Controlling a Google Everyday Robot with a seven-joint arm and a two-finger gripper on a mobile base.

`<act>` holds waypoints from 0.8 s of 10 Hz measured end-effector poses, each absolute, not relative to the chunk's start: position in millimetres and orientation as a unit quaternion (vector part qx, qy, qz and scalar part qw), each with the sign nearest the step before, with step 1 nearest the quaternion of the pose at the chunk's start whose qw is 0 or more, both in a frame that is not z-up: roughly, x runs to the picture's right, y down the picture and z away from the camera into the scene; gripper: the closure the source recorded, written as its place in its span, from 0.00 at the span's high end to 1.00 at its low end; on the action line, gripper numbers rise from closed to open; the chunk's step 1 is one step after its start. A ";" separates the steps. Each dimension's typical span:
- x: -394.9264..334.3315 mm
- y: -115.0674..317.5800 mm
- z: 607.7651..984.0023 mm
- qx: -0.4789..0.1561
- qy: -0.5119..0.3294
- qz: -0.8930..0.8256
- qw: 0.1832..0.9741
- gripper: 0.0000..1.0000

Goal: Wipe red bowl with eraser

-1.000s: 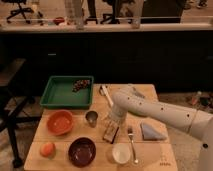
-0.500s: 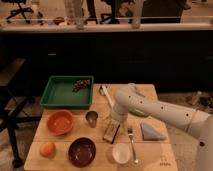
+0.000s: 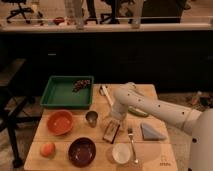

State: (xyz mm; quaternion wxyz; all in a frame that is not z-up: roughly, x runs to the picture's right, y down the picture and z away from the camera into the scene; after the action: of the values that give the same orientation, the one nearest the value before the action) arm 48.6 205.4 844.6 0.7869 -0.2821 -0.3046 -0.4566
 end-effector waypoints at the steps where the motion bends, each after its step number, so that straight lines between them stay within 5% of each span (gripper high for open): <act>1: 47.1 206.0 847.0 -0.283 -0.306 -0.457 0.786 0.80; 3: 45.2 208.0 850.5 -0.288 -0.306 -0.458 0.783 0.78; 8: 47.9 206.2 854.2 -0.290 -0.299 -0.453 0.788 0.26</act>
State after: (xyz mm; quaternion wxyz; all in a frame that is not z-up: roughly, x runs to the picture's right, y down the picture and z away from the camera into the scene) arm 47.9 206.2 854.2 0.7883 -0.2897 -0.2988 -0.4532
